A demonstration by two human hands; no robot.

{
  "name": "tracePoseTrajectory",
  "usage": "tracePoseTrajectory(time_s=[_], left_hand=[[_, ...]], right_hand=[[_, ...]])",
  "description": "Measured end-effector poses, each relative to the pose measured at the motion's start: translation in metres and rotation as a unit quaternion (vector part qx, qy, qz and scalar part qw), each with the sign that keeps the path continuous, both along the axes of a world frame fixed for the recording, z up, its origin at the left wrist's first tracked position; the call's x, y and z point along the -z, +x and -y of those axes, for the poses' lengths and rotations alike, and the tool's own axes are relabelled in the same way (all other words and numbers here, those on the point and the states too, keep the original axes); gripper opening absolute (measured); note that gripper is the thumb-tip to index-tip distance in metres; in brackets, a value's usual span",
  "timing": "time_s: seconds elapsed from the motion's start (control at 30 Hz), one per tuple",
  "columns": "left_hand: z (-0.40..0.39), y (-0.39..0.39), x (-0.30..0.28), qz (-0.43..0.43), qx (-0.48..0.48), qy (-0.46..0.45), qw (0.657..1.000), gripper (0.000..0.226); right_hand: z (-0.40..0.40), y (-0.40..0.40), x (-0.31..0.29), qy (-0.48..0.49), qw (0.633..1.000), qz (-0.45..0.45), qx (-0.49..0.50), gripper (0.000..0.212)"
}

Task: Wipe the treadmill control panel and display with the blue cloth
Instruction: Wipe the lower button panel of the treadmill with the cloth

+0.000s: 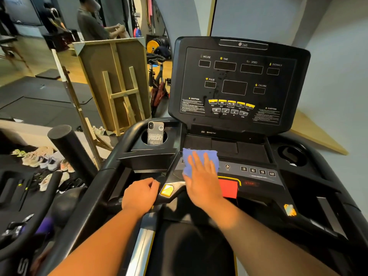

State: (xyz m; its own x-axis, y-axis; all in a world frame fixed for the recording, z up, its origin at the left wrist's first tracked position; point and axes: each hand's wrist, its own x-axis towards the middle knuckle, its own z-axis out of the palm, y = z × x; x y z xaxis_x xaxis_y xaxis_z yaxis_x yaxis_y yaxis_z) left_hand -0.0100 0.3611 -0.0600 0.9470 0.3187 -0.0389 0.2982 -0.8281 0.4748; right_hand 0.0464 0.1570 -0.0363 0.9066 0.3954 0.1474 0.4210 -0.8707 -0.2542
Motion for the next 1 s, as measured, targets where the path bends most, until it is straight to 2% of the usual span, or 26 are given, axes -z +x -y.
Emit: tracePoseTrajectory(time_s=[0.1, 0.17, 0.27, 0.33, 0.4, 0.47, 0.53, 0.6, 0.67, 0.73, 0.8, 0.9, 0.97, 1.0], left_hand=[[0.002, 0.000, -0.004, -0.003, -0.005, 0.015, 1.000, 0.035], [0.002, 0.000, -0.003, -0.004, -0.006, 0.015, 1.000, 0.036], [0.002, -0.001, -0.003, -0.006, -0.010, 0.002, 1.000, 0.038], [0.001, -0.001, -0.002, -0.005, -0.011, -0.002, 1.000, 0.038], [0.002, -0.001, -0.003, -0.006, -0.014, -0.004, 1.000, 0.038], [0.002, 0.000, -0.004, -0.010, -0.011, -0.005, 1.000, 0.038], [0.002, 0.000, -0.003, -0.012, -0.006, -0.010, 1.000, 0.039], [0.003, 0.000, -0.003, -0.016, -0.009, -0.005, 1.000, 0.038], [0.002, 0.001, -0.004, -0.016, -0.014, 0.003, 1.000, 0.037], [0.002, 0.000, -0.003, -0.018, -0.011, -0.002, 1.000, 0.038], [0.002, 0.000, -0.004, -0.021, -0.010, -0.008, 1.000, 0.038], [0.003, -0.001, -0.004, -0.016, -0.007, -0.009, 1.000, 0.039], [0.003, 0.000, -0.005, -0.016, -0.009, -0.002, 1.000, 0.039], [0.003, -0.001, -0.005, -0.015, -0.012, -0.001, 1.000, 0.038]], right_hand=[[-0.001, -0.013, 0.003, -0.028, 0.993, 0.000, -0.115, 0.064], [0.027, -0.008, 0.003, -0.039, 0.988, 0.002, -0.148, 0.064], [0.073, -0.006, 0.004, -0.030, 0.994, 0.041, -0.096, 0.063], [0.096, -0.006, -0.001, 0.015, 0.999, 0.031, -0.027, 0.064], [0.096, -0.004, -0.003, 0.069, 0.996, 0.022, 0.057, 0.061], [0.070, -0.005, -0.005, 0.067, 0.991, 0.009, 0.112, 0.059], [0.041, -0.014, -0.001, 0.047, 0.997, -0.004, 0.059, 0.062], [0.030, -0.023, 0.008, 0.009, 0.998, 0.009, -0.057, 0.061], [0.049, -0.022, 0.014, -0.039, 0.991, 0.022, -0.129, 0.063], [0.080, -0.020, 0.016, -0.061, 0.987, 0.051, -0.142, 0.064], [0.113, -0.017, 0.014, -0.020, 0.995, 0.065, -0.075, 0.060], [0.137, -0.008, 0.009, 0.100, 0.987, 0.023, 0.120, 0.059], [0.116, 0.000, 0.008, 0.103, 0.973, -0.003, 0.205, 0.060], [0.101, 0.001, 0.009, 0.082, 0.978, 0.000, 0.194, 0.060]])
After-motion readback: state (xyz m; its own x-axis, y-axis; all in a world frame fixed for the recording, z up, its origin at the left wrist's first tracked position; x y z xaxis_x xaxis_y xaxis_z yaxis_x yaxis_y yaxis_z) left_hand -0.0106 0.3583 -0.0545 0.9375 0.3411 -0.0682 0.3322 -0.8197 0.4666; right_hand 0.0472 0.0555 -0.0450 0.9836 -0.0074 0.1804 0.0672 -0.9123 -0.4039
